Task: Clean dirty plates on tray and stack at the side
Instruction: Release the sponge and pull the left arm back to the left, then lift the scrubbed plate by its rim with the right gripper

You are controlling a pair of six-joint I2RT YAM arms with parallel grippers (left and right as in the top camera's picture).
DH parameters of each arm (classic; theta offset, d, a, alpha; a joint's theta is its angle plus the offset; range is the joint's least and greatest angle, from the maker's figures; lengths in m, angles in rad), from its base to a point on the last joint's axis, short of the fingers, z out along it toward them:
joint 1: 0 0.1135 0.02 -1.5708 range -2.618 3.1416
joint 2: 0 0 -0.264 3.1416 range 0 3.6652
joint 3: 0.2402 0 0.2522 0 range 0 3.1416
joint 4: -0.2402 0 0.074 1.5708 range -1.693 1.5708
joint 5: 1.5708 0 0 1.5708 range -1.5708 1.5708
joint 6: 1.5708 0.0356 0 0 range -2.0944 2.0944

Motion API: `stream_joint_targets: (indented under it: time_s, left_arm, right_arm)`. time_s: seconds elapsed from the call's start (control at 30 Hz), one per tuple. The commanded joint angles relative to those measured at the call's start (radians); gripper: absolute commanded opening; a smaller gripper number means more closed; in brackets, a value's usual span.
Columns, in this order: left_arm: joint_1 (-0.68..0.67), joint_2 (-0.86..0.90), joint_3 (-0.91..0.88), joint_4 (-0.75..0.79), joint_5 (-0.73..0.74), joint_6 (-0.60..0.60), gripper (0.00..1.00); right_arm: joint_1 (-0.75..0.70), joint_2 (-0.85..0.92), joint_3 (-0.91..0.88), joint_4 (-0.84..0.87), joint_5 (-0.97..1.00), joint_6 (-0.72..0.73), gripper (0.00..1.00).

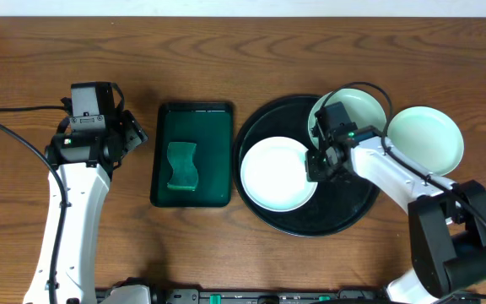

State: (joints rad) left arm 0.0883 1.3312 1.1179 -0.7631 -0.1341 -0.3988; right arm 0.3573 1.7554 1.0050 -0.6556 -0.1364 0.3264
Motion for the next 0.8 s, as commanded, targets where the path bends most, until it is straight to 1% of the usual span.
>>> stream_joint_targets:
  time_s: [0.0,0.47,0.77]
  left_arm:
    - [0.003,-0.007,0.011,-0.006,-0.012,-0.005,0.81]
    - [0.003,-0.007,0.011,-0.006,-0.012,-0.005,0.82]
    - [0.003,-0.007,0.011,-0.006,-0.012,-0.005,0.82]
  right_arm:
    - [-0.043,-0.048,0.022,-0.013,-0.034,0.01,0.01]
    - [-0.108,-0.213,0.022,-0.05,-0.057,0.01,0.01]
    - [-0.109,-0.242,0.022,-0.034,-0.081,0.01,0.01]
